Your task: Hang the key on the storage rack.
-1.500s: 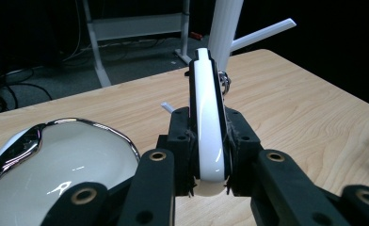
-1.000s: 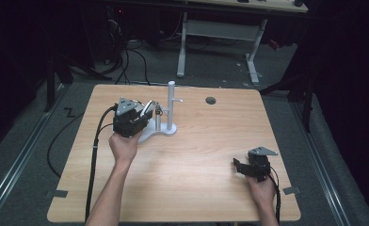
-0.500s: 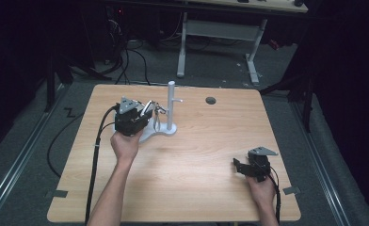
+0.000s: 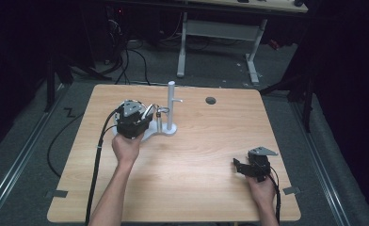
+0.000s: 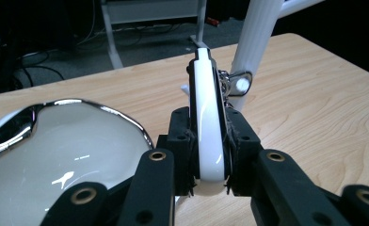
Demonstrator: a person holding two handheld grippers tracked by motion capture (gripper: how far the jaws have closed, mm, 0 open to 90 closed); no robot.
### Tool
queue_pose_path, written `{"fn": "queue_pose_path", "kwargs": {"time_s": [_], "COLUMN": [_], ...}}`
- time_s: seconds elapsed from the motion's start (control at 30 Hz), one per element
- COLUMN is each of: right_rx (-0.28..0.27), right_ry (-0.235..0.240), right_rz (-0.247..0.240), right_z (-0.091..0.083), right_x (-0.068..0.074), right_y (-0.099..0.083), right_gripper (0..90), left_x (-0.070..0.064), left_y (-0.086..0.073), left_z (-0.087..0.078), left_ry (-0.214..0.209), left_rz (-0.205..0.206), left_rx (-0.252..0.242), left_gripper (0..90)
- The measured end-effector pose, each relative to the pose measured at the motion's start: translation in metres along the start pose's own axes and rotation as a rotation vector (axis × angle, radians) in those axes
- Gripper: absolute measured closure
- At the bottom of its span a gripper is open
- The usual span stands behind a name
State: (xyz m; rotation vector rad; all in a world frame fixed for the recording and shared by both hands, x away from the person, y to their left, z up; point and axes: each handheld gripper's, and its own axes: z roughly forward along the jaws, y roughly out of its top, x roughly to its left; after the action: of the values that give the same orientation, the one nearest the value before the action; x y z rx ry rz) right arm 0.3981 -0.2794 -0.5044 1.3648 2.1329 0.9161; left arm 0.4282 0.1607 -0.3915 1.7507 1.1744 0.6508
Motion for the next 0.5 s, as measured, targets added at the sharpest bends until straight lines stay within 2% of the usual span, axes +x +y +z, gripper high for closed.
{"fn": "queue_pose_path", "kwargs": {"time_s": [0.5], "right_rx": [-0.001], "right_ry": [-0.001], "right_rz": [-0.001], "right_z": [0.0001], "right_x": [0.0002], "right_y": [0.0001], "right_gripper": [29.0], "left_x": [-0.0003], "left_y": [-0.0082], "left_z": [0.0053], "left_ry": [-0.005], "left_rz": [-0.007], "left_rx": [0.032], "left_gripper": [75.3]}}
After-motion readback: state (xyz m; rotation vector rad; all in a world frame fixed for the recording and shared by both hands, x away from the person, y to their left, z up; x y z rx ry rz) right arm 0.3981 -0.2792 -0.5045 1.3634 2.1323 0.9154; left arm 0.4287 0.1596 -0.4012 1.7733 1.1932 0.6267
